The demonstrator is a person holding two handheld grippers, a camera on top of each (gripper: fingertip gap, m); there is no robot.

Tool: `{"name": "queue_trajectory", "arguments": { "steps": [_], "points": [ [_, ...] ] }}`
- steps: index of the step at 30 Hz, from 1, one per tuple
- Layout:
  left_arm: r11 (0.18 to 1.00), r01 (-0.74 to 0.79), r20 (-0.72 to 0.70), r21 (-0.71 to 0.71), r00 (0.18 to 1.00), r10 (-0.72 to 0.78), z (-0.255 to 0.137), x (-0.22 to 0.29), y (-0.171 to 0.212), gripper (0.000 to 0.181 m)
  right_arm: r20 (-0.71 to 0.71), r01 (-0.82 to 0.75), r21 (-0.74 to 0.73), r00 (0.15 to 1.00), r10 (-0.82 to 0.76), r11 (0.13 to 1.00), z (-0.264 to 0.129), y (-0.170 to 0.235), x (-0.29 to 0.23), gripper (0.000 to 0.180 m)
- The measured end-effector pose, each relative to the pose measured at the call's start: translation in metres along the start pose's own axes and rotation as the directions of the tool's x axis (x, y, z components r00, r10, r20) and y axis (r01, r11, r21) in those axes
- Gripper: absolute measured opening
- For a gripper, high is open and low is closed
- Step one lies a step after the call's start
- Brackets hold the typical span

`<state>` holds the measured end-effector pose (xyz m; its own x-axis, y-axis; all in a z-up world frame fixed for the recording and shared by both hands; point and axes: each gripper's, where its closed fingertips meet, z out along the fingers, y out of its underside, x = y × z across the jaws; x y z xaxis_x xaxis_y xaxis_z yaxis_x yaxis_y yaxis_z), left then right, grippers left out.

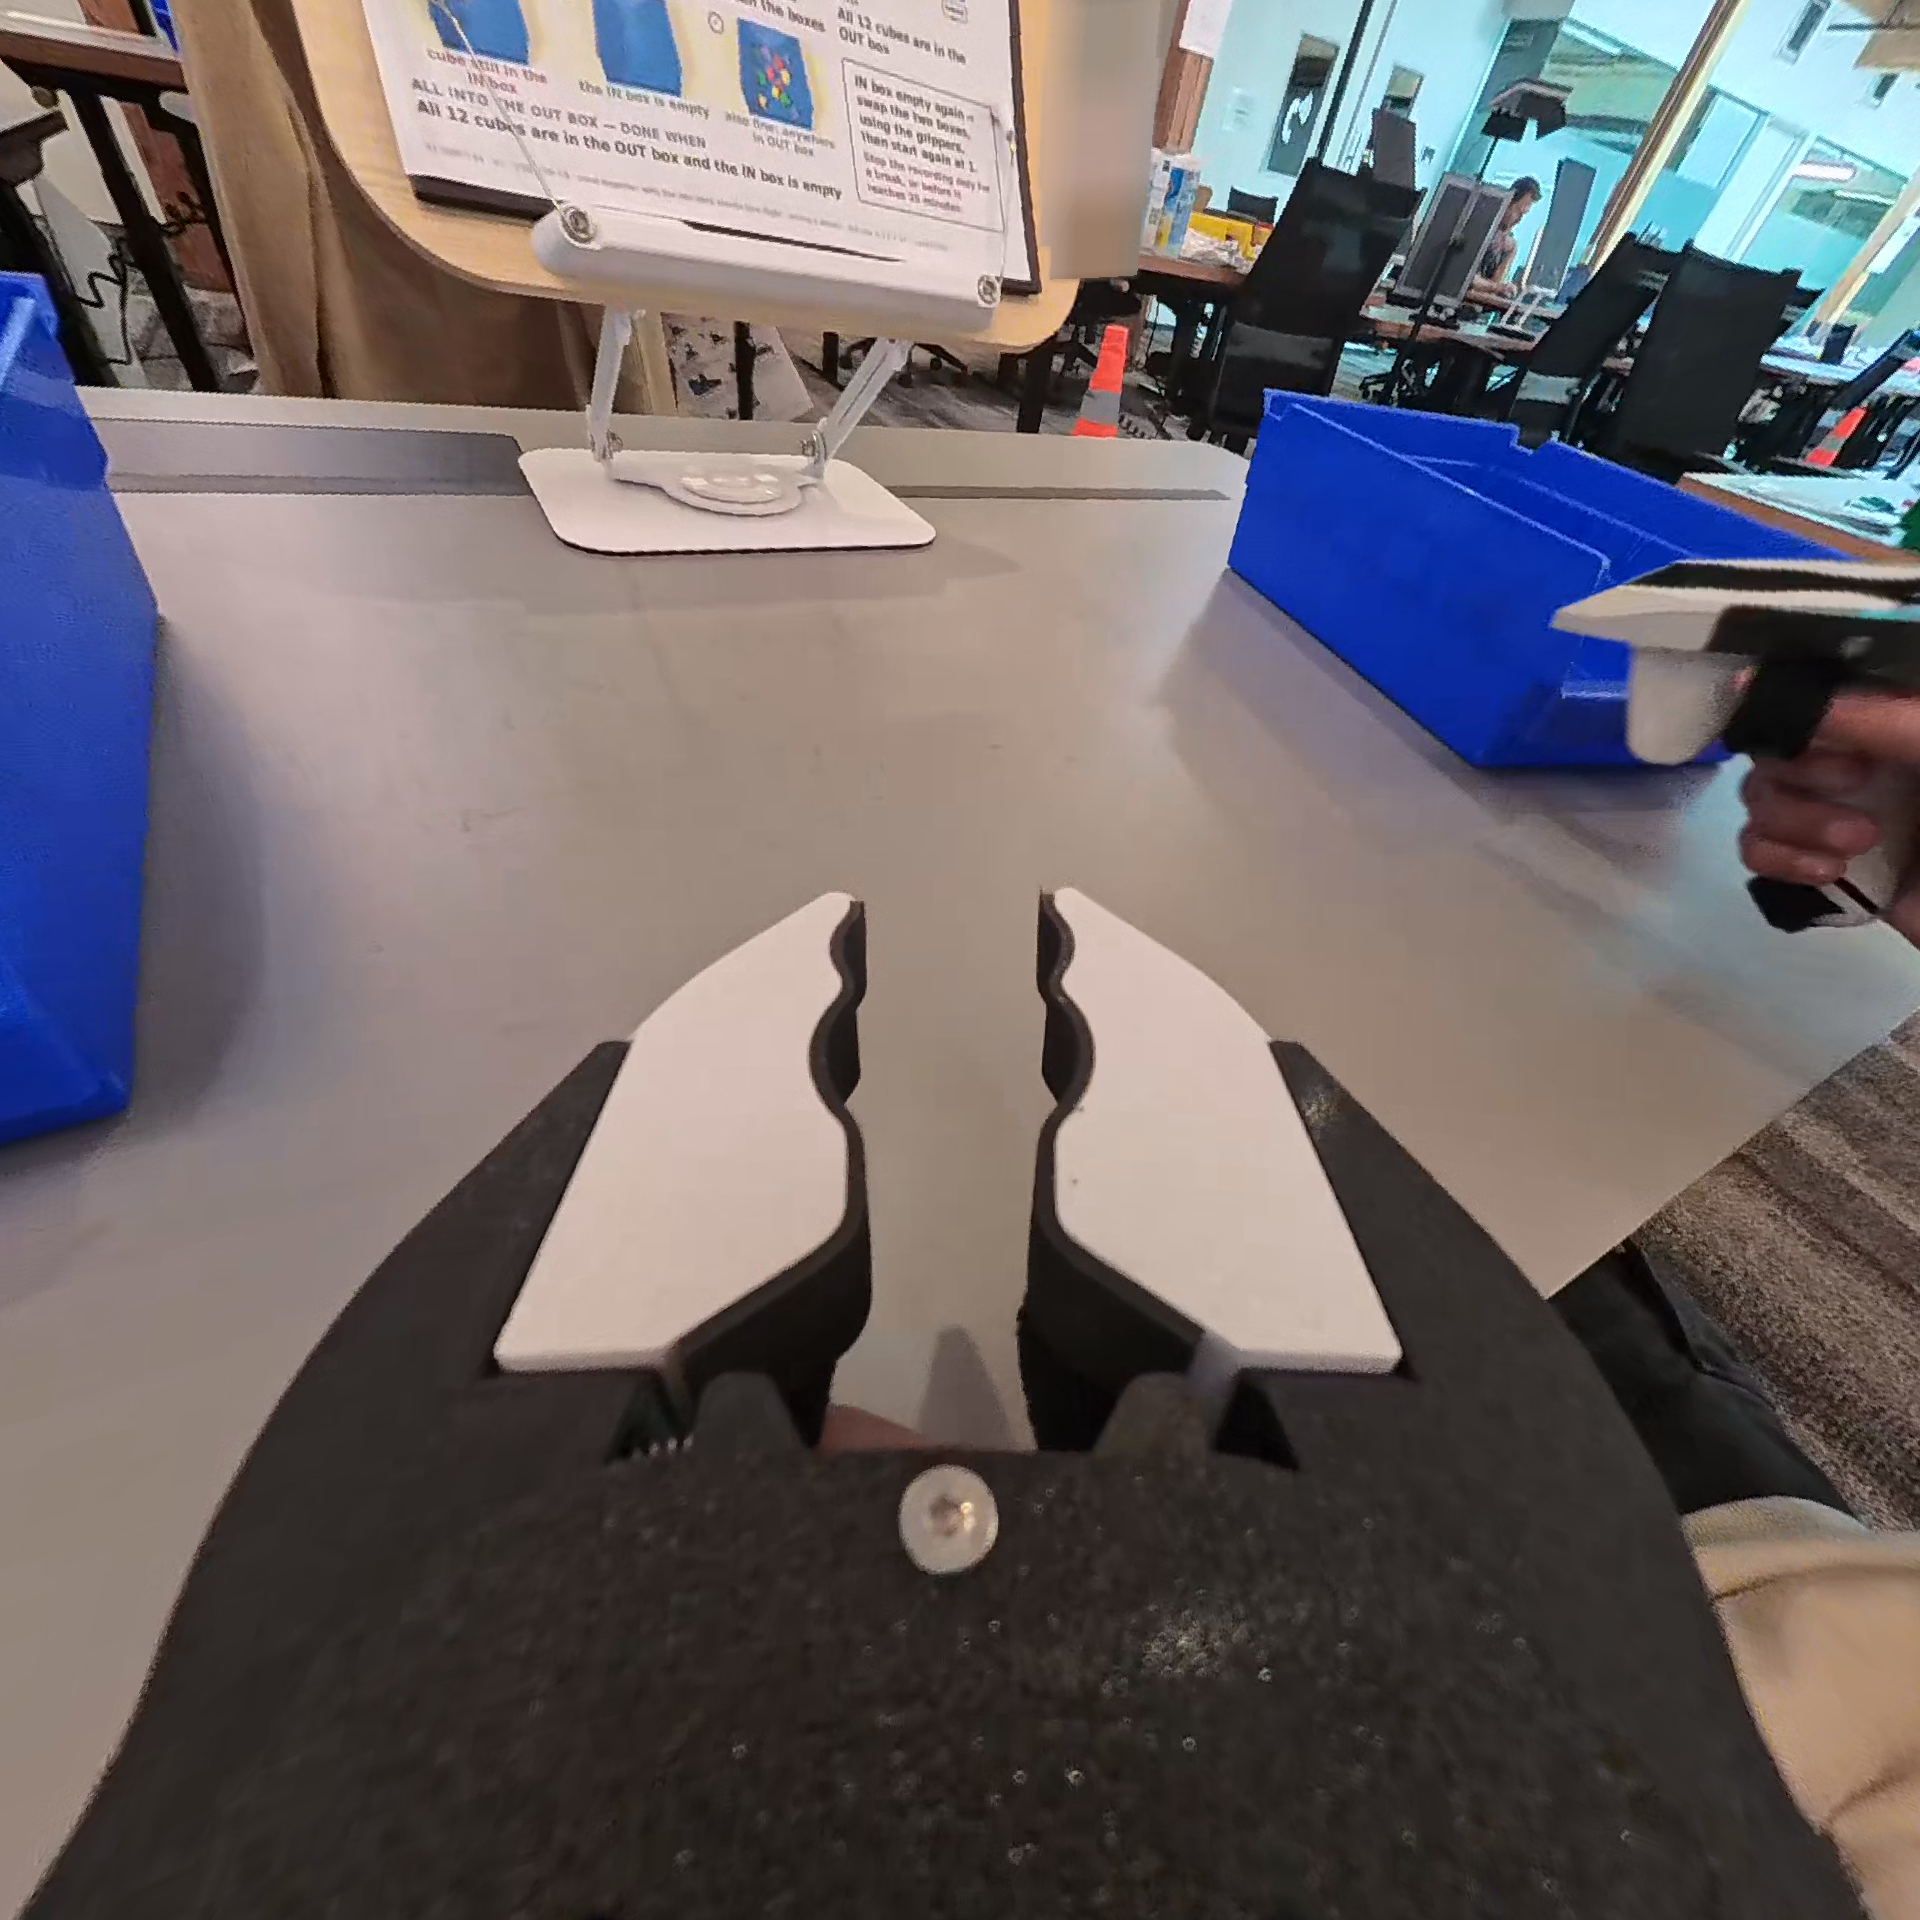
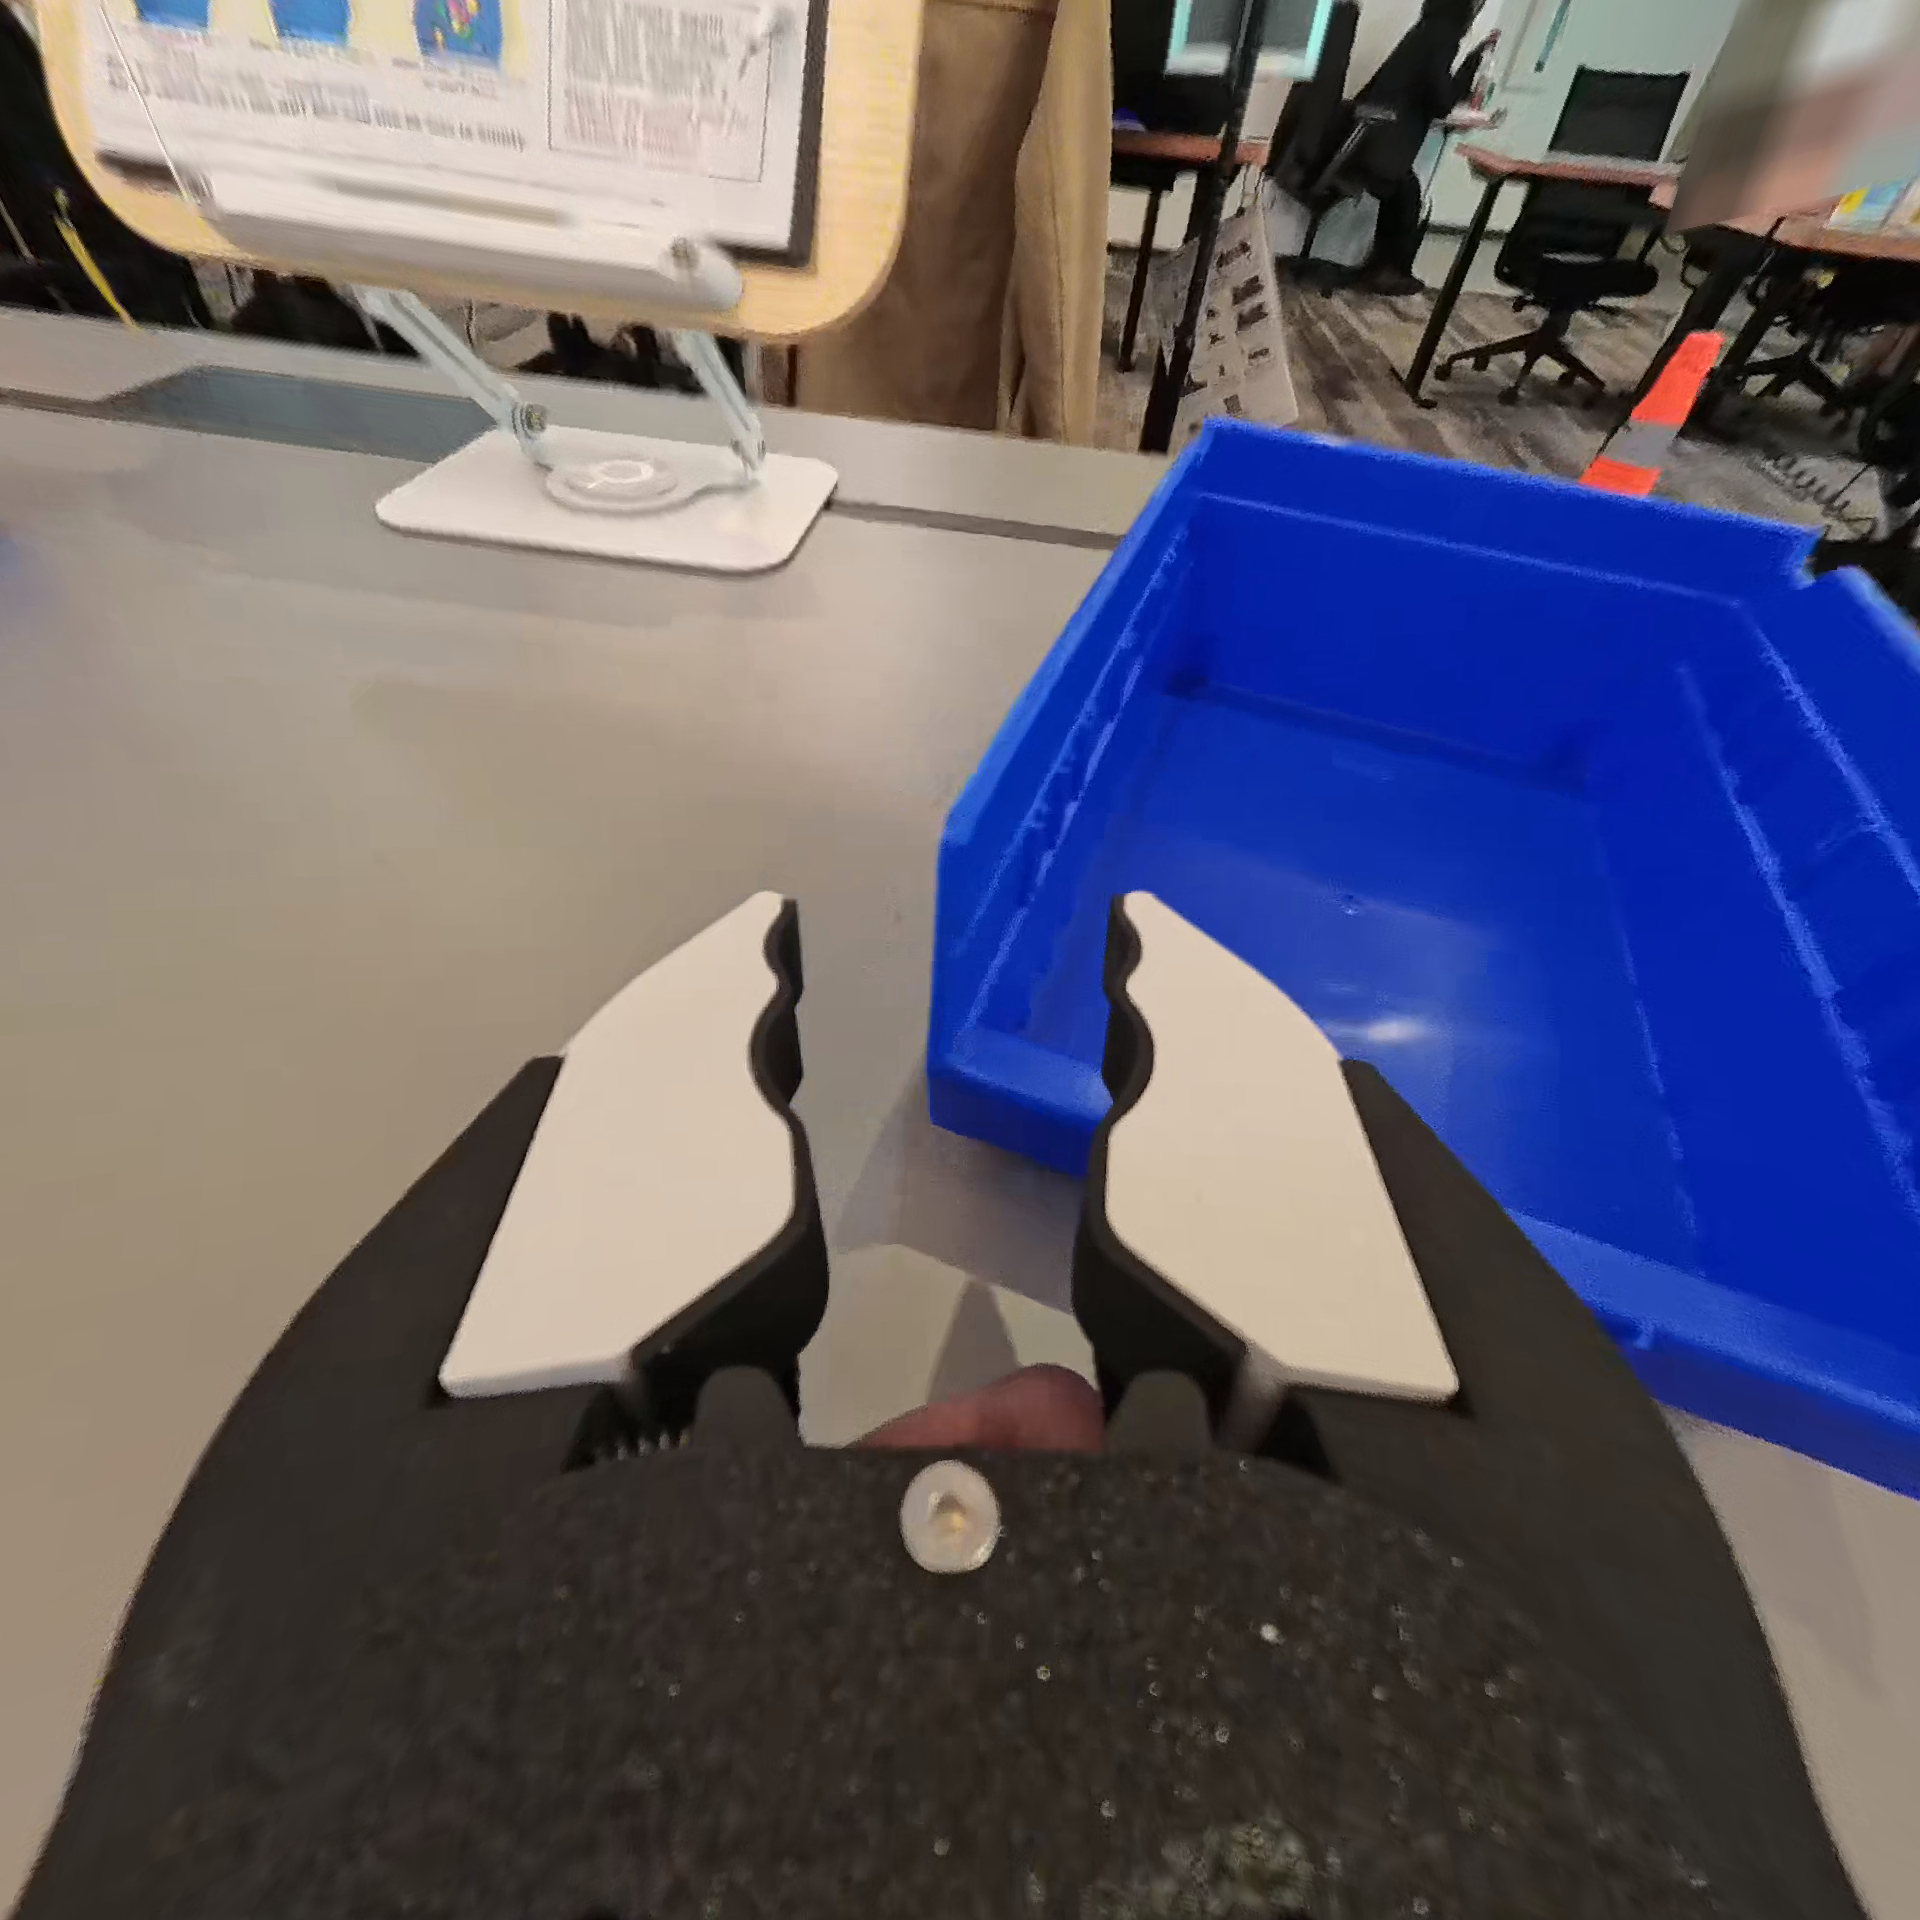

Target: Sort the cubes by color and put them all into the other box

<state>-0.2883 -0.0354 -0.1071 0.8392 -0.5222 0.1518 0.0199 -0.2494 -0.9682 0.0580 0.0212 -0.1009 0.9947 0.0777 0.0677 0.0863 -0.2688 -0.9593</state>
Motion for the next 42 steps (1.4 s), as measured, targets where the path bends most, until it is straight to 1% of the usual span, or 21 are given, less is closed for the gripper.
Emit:
{"name": "queue_trajectory", "arguments": {
  "steps": [2, 3, 4, 5, 7, 9, 11, 13, 16, 21, 24, 25, 26, 28, 29, 31, 32, 34, 36, 38, 42],
  "points": [
    [1.000, -0.007, -0.008, -0.014, 1.000, 0.007, 0.002, 0.003, 0.002, 0.031, 0.001, 0.008, -0.072, 1.000, -0.008, 0.997, 0.016, 0.012, -0.005, 0.058],
    [1.000, -0.011, -0.010, -0.019, 1.000, 0.011, 0.002, 0.004, 0.003, 0.031, -0.011, 0.000, -0.098, 1.000, -0.001, 0.995, 0.024, 0.018, -0.003, 0.051],
    [1.000, -0.016, -0.002, -0.017, 1.000, 0.016, 0.002, 0.003, 0.003, 0.031, -0.025, -0.005, -0.120, 1.000, 0.002, 0.993, 0.028, 0.023, 0.001, 0.025],
    [1.000, -0.025, 0.016, -0.008, 1.000, 0.025, 0.000, 0.001, 0.001, 0.031, -0.014, -0.012, -0.119, 1.000, 0.010, 0.993, 0.030, 0.024, 0.003, 0.014],
    [0.998, -0.063, 0.053, 0.019, 0.997, 0.062, -0.004, -0.005, -0.005, 0.030, 0.001, -0.020, -0.119, 1.000, 0.021, 0.993, 0.028, 0.024, 0.007, 0.013],
    [0.993, -0.117, 0.103, 0.022, 0.988, 0.114, -0.007, -0.013, -0.010, 0.030, -0.001, 0.026, -0.123, 1.000, -0.026, 0.992, 0.024, 0.027, 0.012, 0.012],
    [0.989, -0.149, 0.151, 0.018, 0.978, 0.145, -0.009, -0.023, -0.012, 0.030, 0.012, 0.001, -0.124, 1.000, 0.000, 0.992, 0.021, 0.028, 0.015, 0.011],
    [0.989, -0.145, 0.192, 0.001, 0.971, 0.142, -0.011, -0.034, -0.011, 0.030, 0.023, -0.008, -0.125, 1.000, 0.011, 0.992, 0.019, 0.028, 0.015, 0.011],
    [0.992, -0.123, 0.231, -0.014, 0.965, 0.123, -0.012, -0.049, -0.010, 0.030, 0.027, 0.021, -0.125, 0.999, -0.018, 0.992, 0.019, 0.029, 0.014, 0.011],
    [0.985, -0.170, 0.303, -0.029, 0.937, 0.171, -0.016, -0.070, -0.014, 0.030, 0.040, 0.021, -0.123, 0.999, -0.016, 0.992, 0.016, 0.030, 0.021, 0.010],
    [0.992, -0.126, 0.290, -0.033, 0.948, 0.130, -0.015, -0.073, -0.011, 0.030, 0.010, -0.008, -0.100, 1.000, 0.009, 0.995, 0.007, 0.028, 0.029, 0.009],
    [0.994, -0.099, 0.275, -0.036, 0.956, 0.105, -0.014, -0.072, -0.009, 0.030, -0.014, -0.002, -0.071, 1.000, 0.001, 0.997, -0.002, 0.025, 0.032, 0.014],
    [0.997, -0.068, 0.252, -0.038, 0.965, 0.076, -0.013, -0.069, -0.007, 0.029, -0.061, 0.009, -0.027, 0.998, -0.011, 1.000, -0.014, 0.020, 0.035, 0.026],
    [0.999, -0.008, 0.210, -0.046, 0.978, 0.017, -0.011, -0.065, -0.004, 0.027, -0.096, 0.012, 0.074, 0.995, -0.005, 0.997, -0.037, 0.011, 0.026, 0.029],
    [0.999, 0.015, 0.205, -0.051, 0.979, -0.004, -0.010, -0.065, -0.002, 0.028, -0.064, -0.020, 0.114, 0.998, 0.028, 0.993, -0.045, 0.008, 0.012, 0.029],
    [0.997, 0.030, 0.208, -0.067, 0.978, -0.015, -0.010, -0.066, 0.001, 0.030, 0.098, -0.088, 0.151, 0.992, 0.074, 0.985, -0.051, 0.003, -0.033, 0.027],
    [0.997, 0.028, 0.206, -0.071, 0.978, -0.013, -0.010, -0.065, 0.001, 0.034, 0.170, -0.094, 0.150, 0.983, 0.068, 0.984, -0.051, 0.000, -0.054, 0.029],
    [0.997, 0.014, 0.199, -0.075, 0.980, 0.001, -0.011, -0.061, 0.000, 0.041, 0.255, -0.075, 0.132, 0.966, 0.039, 0.988, -0.048, -0.005, -0.084, 0.033],
    [0.997, -0.008, 0.206, -0.081, 0.978, 0.024, -0.011, -0.058, 0.001, 0.048, 0.295, -0.097, 0.139, 0.954, 0.052, 0.985, -0.050, -0.009, -0.098, 0.035],
    [0.995, -0.032, 0.223, -0.098, 0.973, 0.053, -0.011, -0.057, 0.004, 0.055, 0.320, -0.145, 0.124, 0.942, 0.098, 0.982, -0.055, -0.004, -0.103, 0.034],
    [0.993, -0.055, 0.214, -0.103, 0.974, 0.077, -0.011, -0.051, 0.004, 0.061, 0.301, -0.138, 0.095, 0.948, 0.103, 0.986, -0.056, 0.009, -0.095, 0.038]
  ]
}}
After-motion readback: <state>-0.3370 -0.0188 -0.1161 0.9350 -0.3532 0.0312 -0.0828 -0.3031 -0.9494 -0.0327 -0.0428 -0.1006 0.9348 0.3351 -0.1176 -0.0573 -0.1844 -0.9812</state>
